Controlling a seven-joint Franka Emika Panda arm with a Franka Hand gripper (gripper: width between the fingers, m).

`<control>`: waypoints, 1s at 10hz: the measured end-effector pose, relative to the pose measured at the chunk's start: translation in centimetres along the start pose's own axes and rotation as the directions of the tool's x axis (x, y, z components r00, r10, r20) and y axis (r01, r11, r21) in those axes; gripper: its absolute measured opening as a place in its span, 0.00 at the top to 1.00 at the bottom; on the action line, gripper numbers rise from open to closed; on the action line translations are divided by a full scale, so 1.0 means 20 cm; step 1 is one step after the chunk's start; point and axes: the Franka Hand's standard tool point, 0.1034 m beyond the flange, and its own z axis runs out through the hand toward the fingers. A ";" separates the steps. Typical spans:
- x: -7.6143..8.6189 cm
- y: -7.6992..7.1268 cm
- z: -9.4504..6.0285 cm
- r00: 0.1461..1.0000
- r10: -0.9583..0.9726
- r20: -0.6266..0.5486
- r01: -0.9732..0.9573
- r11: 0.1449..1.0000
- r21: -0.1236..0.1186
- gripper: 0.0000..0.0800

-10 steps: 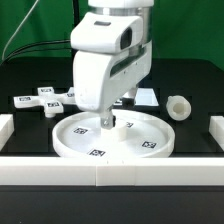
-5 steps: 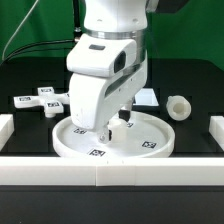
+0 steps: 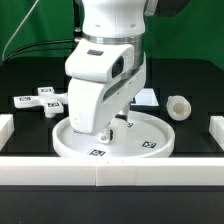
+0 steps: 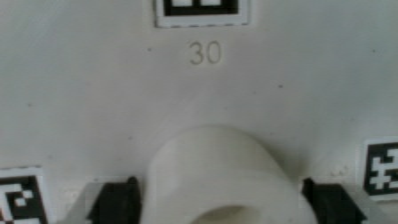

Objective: Assemble round table

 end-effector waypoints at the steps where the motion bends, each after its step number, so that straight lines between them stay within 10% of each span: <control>1: 0.00 0.00 0.00 1.000 0.000 0.000 0.000 1.000 0.000 0.49; 6: 0.01 0.00 0.00 1.000 -0.008 0.001 0.008 1.000 -0.002 0.49; 10: 0.19 -0.02 0.00 0.998 -0.063 -0.013 0.063 0.998 -0.013 0.49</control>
Offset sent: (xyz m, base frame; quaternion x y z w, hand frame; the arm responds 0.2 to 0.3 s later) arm 0.0000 0.0000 0.0000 0.0000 0.0000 0.0000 1.0000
